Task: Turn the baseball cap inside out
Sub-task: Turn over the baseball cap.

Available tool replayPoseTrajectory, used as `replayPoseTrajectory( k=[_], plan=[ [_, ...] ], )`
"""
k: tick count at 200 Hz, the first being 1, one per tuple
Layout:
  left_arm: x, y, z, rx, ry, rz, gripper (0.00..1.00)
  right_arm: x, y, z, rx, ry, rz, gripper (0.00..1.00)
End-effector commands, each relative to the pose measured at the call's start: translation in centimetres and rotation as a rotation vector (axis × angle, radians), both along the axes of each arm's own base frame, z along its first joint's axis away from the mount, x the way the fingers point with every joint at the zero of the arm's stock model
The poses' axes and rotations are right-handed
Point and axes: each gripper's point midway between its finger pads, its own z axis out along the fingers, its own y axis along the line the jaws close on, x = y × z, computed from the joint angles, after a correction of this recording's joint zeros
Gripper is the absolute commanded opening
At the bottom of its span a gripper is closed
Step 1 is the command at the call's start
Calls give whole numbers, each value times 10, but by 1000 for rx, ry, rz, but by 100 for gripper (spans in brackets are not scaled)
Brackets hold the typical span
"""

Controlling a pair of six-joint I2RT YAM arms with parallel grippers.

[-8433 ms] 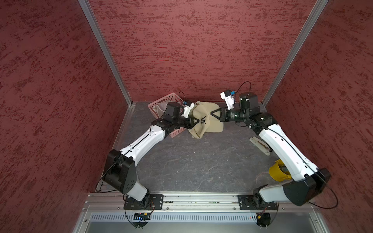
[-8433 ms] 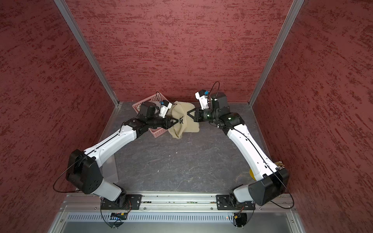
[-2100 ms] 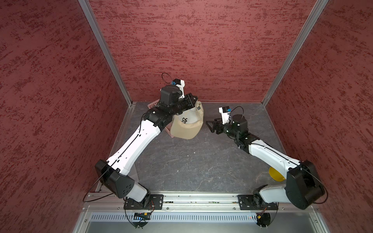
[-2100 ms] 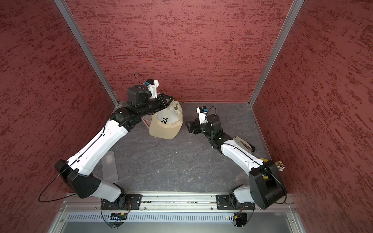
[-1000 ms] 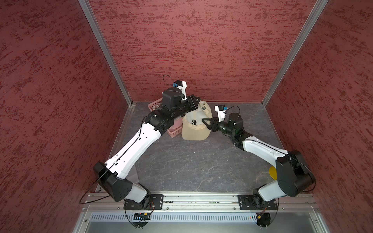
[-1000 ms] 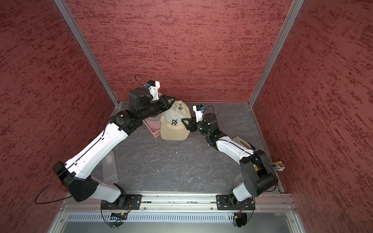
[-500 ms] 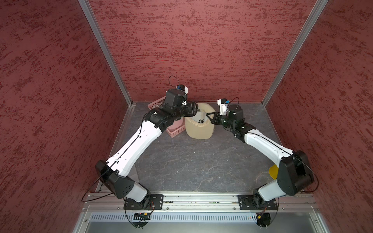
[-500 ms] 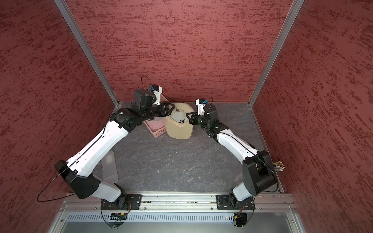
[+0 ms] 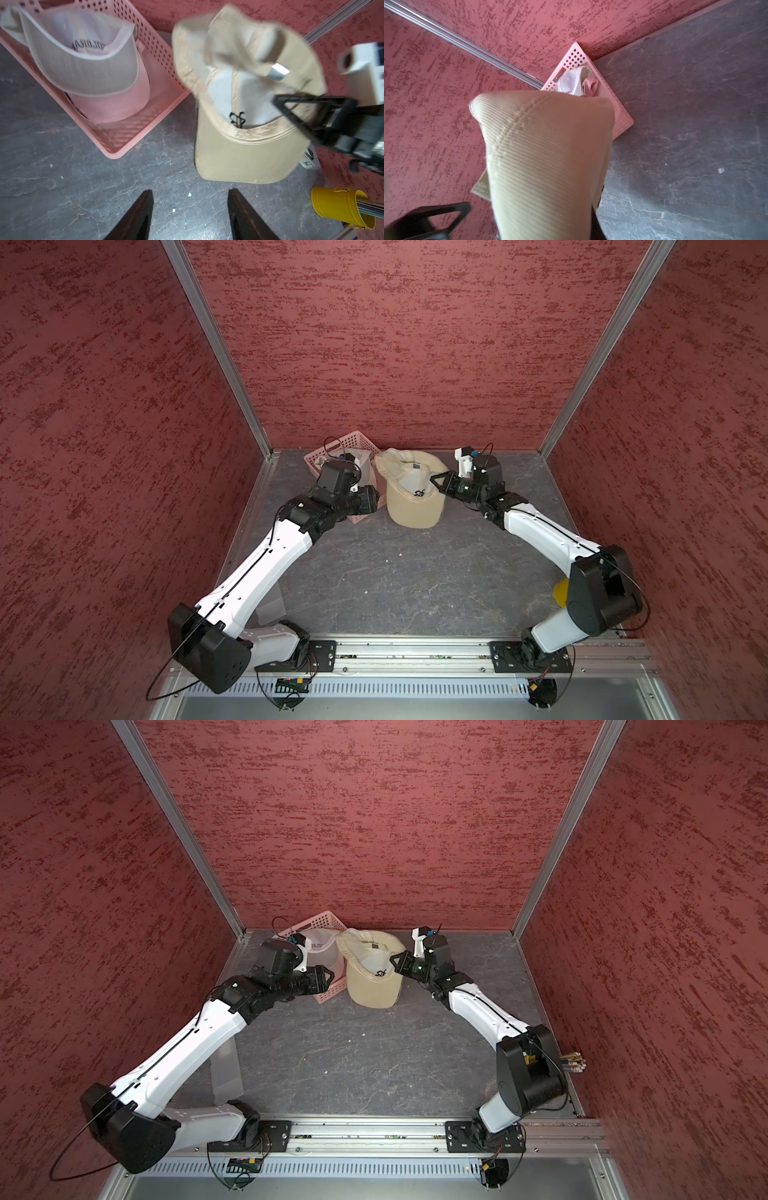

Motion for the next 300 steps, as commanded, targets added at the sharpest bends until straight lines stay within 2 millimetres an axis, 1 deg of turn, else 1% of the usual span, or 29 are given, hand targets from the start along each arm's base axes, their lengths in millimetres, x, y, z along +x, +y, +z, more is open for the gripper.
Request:
replayPoseTrajectory(
  k=[1, 19, 52, 67, 92, 112, 127, 134, 141, 158, 166, 190, 199, 205, 206, 209, 210, 213, 222, 234, 241, 247, 252, 255, 266, 275, 285, 294, 300],
  plan=[
    [14, -18, 12, -150, -77, -50, 62, -1, 7, 53, 117, -98, 35, 8],
    [18, -22, 20, -186, -111, -74, 62, -3, 8, 57, 137, -100, 46, 8],
    [26, -32, 26, -229, -143, -141, 62, -6, 14, 65, 177, -109, 78, 9],
    [30, -37, 23, -241, -145, -167, 63, -6, 16, 65, 188, -108, 92, 9],
    [42, -36, 11, -234, -136, -164, 63, -10, 24, 69, 240, -107, 145, 9],
    [47, -34, 8, -247, -131, -197, 63, -13, 30, 70, 286, -90, 184, 10],
    [48, -35, 12, -274, -151, -233, 62, -16, 34, 70, 313, -80, 209, 10],
    [47, -37, 18, -299, -167, -261, 58, -17, 35, 69, 317, -76, 216, 10],
    [43, -42, 24, -326, -182, -299, 51, -16, 35, 67, 316, -70, 217, 10],
    [33, -55, 41, -384, -218, -375, 26, -15, 35, 60, 304, -59, 213, 11],
    [29, -60, 45, -396, -217, -390, 17, -13, 34, 56, 298, -51, 204, 11],
    [17, -71, 49, -391, -188, -424, 3, -10, 33, 47, 284, -41, 185, 15],
    [15, -71, 46, -374, -162, -417, 0, -9, 31, 40, 254, -22, 173, 25],
    [15, -69, 42, -350, -136, -394, 0, -7, 27, 31, 213, -2, 147, 39],
    [15, -68, 41, -346, -131, -390, 0, -6, 26, 29, 202, 0, 138, 39],
    [15, -66, 38, -330, -116, -378, 0, -6, 23, 24, 175, 10, 130, 50],
    [15, -65, 37, -325, -110, -373, 0, -5, 21, 22, 163, 13, 121, 50],
    [15, -63, 34, -306, -95, -359, 0, -4, 17, 17, 129, 24, 102, 56],
    [16, -55, 24, -247, -48, -323, 0, -2, 3, 5, 21, 32, 54, 63],
    [15, -46, 12, -186, 10, -291, 0, -4, -22, -4, -142, 16, -24, 68],
    [15, -42, 6, -162, 41, -278, 0, -7, -35, -3, -226, -8, -53, 70],
    [16, -39, 1, -142, 63, -264, 0, -9, -44, 3, -284, -43, -72, 71],
    [17, -37, -2, -127, 77, -253, 0, -11, -52, -1, -333, -43, -91, 73],
    [17, -36, -2, -120, 79, -248, 0, -16, -56, 8, -347, -71, -99, 73],
    [18, -35, -8, -104, 108, -234, 0, -25, -65, 18, -402, -115, -107, 75],
    [18, -36, -11, -93, 131, -229, 0, -33, -68, 23, -437, -141, -103, 75],
    [18, -38, -15, -75, 156, -230, 0, -41, -64, 27, -463, -171, -86, 74],
    [18, -41, -18, -48, 172, -232, 0, -49, -55, 32, -468, -202, -58, 69],
    [18, -43, -19, -29, 181, -235, 0, -55, -42, 35, -462, -234, -14, 65]
  ],
)
